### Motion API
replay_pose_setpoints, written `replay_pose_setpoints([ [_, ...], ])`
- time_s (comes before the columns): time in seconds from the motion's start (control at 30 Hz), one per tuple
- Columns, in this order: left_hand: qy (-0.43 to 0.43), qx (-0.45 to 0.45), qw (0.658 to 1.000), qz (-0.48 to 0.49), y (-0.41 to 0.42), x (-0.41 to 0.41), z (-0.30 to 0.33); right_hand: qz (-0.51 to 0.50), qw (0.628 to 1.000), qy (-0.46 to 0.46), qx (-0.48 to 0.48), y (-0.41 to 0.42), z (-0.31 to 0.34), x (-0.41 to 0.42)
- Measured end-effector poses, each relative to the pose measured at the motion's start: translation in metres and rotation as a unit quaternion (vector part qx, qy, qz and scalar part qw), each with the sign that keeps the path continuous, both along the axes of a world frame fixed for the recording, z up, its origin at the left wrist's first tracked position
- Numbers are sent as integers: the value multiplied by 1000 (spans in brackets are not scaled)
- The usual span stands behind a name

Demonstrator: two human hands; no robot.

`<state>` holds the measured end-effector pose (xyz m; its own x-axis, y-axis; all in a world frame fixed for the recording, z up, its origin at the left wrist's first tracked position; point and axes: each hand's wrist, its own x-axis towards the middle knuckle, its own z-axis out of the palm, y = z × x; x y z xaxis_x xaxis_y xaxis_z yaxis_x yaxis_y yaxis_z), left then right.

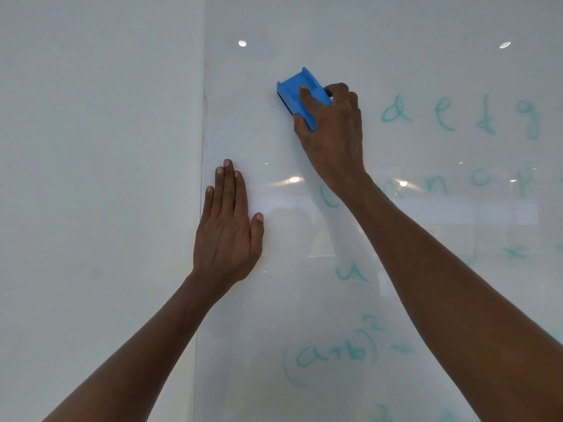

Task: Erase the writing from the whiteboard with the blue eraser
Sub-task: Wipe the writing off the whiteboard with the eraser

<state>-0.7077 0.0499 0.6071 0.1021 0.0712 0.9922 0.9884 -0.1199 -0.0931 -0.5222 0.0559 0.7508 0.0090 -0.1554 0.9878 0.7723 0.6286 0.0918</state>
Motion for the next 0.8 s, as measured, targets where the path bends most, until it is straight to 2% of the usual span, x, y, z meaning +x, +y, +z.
replay_pose_setpoints([
  [0.57,3,3,1000,10,1,0,-1,17,993,104,-46,21,-8,102],
  [0.8,4,8,1000,7,1,0,-1,-25,989,143,-40,23,-12,97],
])
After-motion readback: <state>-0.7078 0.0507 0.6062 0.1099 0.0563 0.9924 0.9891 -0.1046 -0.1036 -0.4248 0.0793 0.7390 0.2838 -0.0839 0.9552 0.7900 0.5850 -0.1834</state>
